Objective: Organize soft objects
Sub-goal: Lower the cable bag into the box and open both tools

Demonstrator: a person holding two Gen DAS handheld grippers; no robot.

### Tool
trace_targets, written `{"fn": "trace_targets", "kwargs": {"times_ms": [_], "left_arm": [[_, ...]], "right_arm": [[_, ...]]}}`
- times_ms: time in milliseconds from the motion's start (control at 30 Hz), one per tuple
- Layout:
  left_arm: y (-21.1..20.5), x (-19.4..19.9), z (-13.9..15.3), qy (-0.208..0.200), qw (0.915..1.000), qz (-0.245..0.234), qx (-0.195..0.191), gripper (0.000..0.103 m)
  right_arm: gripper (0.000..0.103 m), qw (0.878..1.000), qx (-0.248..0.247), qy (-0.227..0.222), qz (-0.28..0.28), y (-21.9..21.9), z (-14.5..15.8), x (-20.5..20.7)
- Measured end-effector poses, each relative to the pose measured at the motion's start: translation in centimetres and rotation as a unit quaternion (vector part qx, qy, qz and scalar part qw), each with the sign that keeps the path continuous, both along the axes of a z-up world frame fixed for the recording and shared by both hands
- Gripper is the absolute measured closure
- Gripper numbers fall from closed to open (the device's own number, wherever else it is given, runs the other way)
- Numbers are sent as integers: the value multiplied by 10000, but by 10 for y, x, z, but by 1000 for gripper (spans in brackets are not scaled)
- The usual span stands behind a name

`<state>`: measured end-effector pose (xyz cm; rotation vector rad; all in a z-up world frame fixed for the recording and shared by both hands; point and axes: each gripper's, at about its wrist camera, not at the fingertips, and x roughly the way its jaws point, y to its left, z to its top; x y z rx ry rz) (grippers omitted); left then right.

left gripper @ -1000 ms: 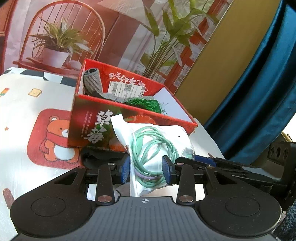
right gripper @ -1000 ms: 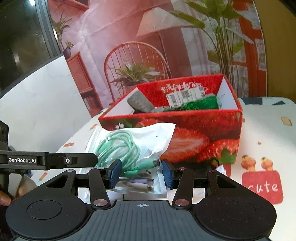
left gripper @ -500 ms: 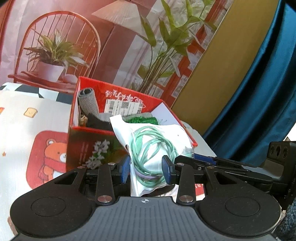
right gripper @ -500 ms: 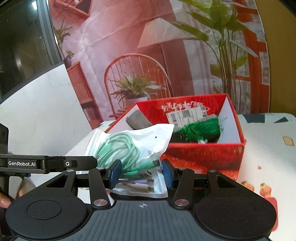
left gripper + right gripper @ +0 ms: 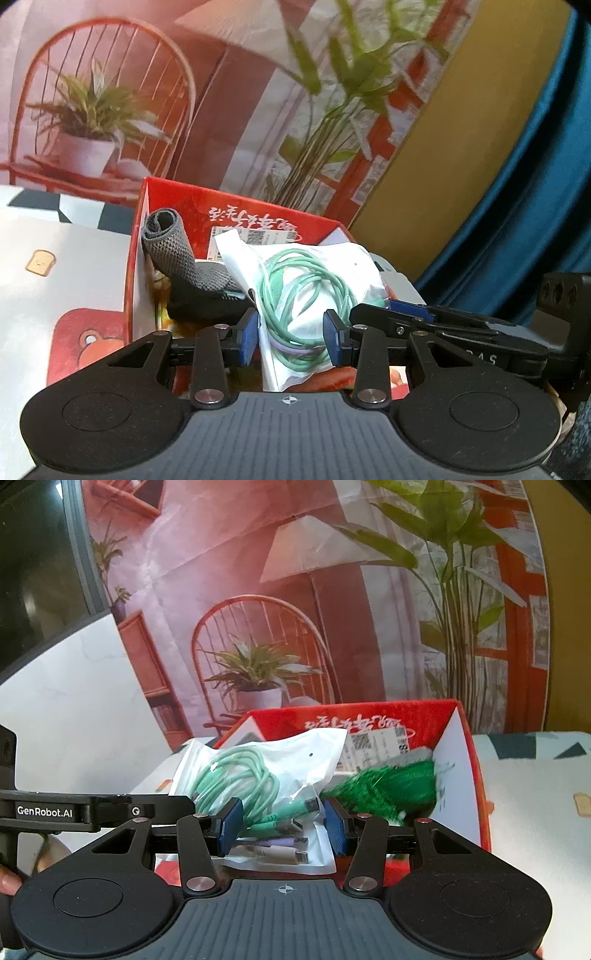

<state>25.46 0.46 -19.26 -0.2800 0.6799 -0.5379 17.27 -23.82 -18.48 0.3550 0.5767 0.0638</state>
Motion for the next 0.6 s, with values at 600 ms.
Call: {"fn": "trace_targets", "kwargs": {"times_ms": [600], "left_arm": [[-23, 85, -27, 425, 9970, 163, 630, 63]], "right_arm": [[56, 9962, -455, 744, -38, -25, -43, 95]]}}
